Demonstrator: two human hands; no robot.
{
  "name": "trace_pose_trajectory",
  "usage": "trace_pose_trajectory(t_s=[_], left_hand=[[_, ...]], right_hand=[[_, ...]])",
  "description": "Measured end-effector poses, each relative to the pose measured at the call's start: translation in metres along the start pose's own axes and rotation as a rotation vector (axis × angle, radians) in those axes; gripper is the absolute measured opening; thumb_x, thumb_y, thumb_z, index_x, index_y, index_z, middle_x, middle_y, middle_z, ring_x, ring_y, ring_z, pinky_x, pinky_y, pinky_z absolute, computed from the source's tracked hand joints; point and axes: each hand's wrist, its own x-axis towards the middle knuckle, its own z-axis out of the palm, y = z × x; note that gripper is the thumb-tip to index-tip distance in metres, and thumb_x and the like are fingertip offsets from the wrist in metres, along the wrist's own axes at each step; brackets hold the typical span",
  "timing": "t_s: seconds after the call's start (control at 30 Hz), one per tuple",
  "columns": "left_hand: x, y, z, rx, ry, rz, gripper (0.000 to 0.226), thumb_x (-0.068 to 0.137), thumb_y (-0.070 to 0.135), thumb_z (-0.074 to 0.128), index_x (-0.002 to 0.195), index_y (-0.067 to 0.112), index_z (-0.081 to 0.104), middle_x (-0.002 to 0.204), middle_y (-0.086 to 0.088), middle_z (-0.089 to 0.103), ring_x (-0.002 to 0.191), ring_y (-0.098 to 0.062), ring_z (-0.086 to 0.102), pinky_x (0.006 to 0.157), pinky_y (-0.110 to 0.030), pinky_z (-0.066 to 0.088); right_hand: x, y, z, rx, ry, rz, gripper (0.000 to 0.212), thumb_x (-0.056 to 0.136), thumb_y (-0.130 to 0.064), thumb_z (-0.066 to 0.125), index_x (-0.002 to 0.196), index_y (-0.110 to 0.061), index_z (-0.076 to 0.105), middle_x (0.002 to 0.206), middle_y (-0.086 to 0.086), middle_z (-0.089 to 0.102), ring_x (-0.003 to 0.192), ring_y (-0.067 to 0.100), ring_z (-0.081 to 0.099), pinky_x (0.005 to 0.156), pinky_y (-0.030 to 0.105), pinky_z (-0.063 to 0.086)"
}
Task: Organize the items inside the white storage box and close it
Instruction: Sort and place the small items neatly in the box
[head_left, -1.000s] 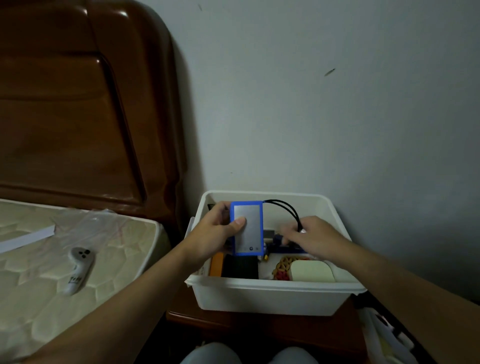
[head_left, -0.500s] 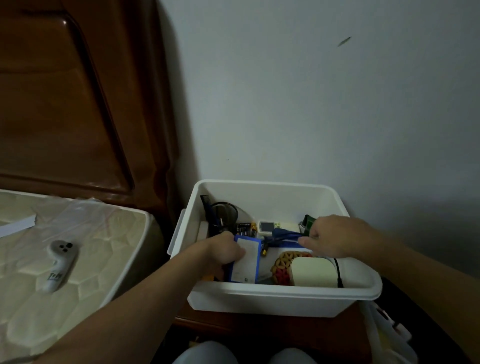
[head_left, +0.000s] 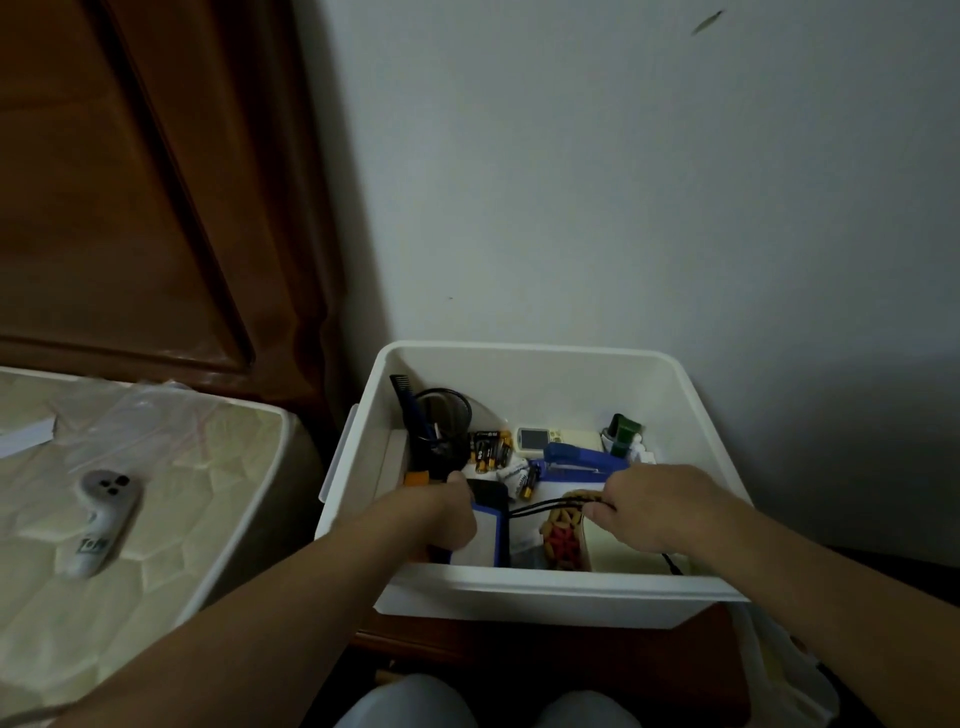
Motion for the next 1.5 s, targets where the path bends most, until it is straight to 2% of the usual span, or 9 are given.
trace_pose_trajectory(t_s=[0.27,0.5,0.63,0.73,0.87,1.0,1.23,1.4,1.5], left_hand=[[-0.012,0.007,-0.004,0.260,0.081,0.095,0.031,0.098,0.021,0.065,0.127,0.007,0.062,0.105,-0.006,0.063,0.095,-0.021,0.063,0.079,-0.031,0.050],[-0.035,0.006,-0.011,-0.188,0.098,0.237,0.033,0.108,0.021,0.050,0.139,0.012,0.059,0.130,-0.016,0.065,0.111,-0.032,0.069,0.090,-0.040,0.060],[-0.055,0.002,-0.008,-0.845,0.072,0.316,0.037,0.111,0.031,0.047,0.139,0.012,0.059,0.124,-0.012,0.068,0.110,-0.028,0.071,0.094,-0.043,0.061],[-0.075,0.011,-0.007,-1.453,-0.241,0.314,0.052,0.110,0.046,0.041,0.129,0.003,0.062,0.116,-0.021,0.070,0.107,-0.036,0.073,0.086,-0.045,0.063],[-0.091,0.023,-0.006,-1.644,-0.401,0.427,0.075,0.107,0.064,0.031,0.128,-0.002,0.061,0.119,-0.027,0.071,0.107,-0.038,0.074,0.086,-0.042,0.064],[-0.101,0.018,-0.007,-1.689,-0.162,0.450,0.058,0.112,0.052,0.029,0.121,0.009,0.067,0.090,-0.015,0.076,0.077,-0.027,0.075,0.058,-0.028,0.059],[-0.113,-0.002,-0.011,-1.493,-0.134,0.434,0.052,0.108,0.037,0.042,0.086,0.018,0.084,0.085,-0.008,0.070,0.055,-0.011,0.057,0.045,-0.019,0.039],[-0.116,-0.026,-0.017,-1.484,-0.229,0.393,0.034,0.107,0.031,0.042,0.095,0.013,0.069,0.075,-0.002,0.059,0.053,-0.012,0.046,0.044,-0.021,0.030],[-0.115,-0.029,-0.019,-1.457,-0.066,0.389,0.024,0.108,0.025,0.044,0.099,0.014,0.062,0.069,0.002,0.051,0.050,-0.010,0.036,0.043,-0.022,0.025]], right_hand=[[-0.018,-0.002,0.001,-0.140,0.026,0.042,0.041,0.106,-0.056,0.039,0.104,-0.023,0.064,0.077,-0.006,0.054,0.069,0.011,0.054,0.069,0.032,0.047],[-0.033,-0.002,-0.022,-0.058,0.116,0.160,0.037,0.106,-0.056,0.039,0.102,-0.025,0.058,0.081,-0.007,0.053,0.069,0.011,0.052,0.066,0.031,0.042],[-0.040,-0.013,-0.047,0.599,0.196,0.113,0.031,0.109,-0.032,0.038,0.100,-0.019,0.064,0.088,0.000,0.064,0.075,0.017,0.059,0.062,0.032,0.044],[-0.051,-0.041,-0.071,1.085,0.211,0.028,0.025,0.109,-0.029,0.040,0.105,-0.025,0.064,0.091,0.002,0.060,0.073,0.018,0.055,0.062,0.031,0.045],[-0.062,-0.078,-0.094,1.539,0.029,-0.143,0.020,0.108,-0.010,0.048,0.109,-0.016,0.067,0.105,0.013,0.065,0.084,0.023,0.064,0.077,0.036,0.053],[-0.068,-0.092,-0.101,1.234,0.138,-0.148,0.025,0.105,-0.007,0.049,0.111,-0.019,0.070,0.095,0.010,0.071,0.049,0.005,0.062,0.049,0.023,0.051],[-0.073,-0.094,-0.107,0.890,0.387,-0.195,0.004,0.094,-0.025,0.078,0.091,-0.024,0.080,0.070,-0.004,0.077,0.057,0.006,0.074,0.057,0.022,0.059],[-0.057,-0.106,-0.096,0.816,0.421,-0.280,0.017,0.102,-0.023,0.066,0.093,-0.019,0.080,0.067,0.001,0.076,0.058,0.010,0.075,0.063,0.028,0.064],[-0.041,-0.108,-0.086,0.948,0.555,-0.259,0.019,0.106,-0.019,0.057,0.105,-0.022,0.076,0.084,0.000,0.078,0.058,0.011,0.075,0.060,0.026,0.064]])
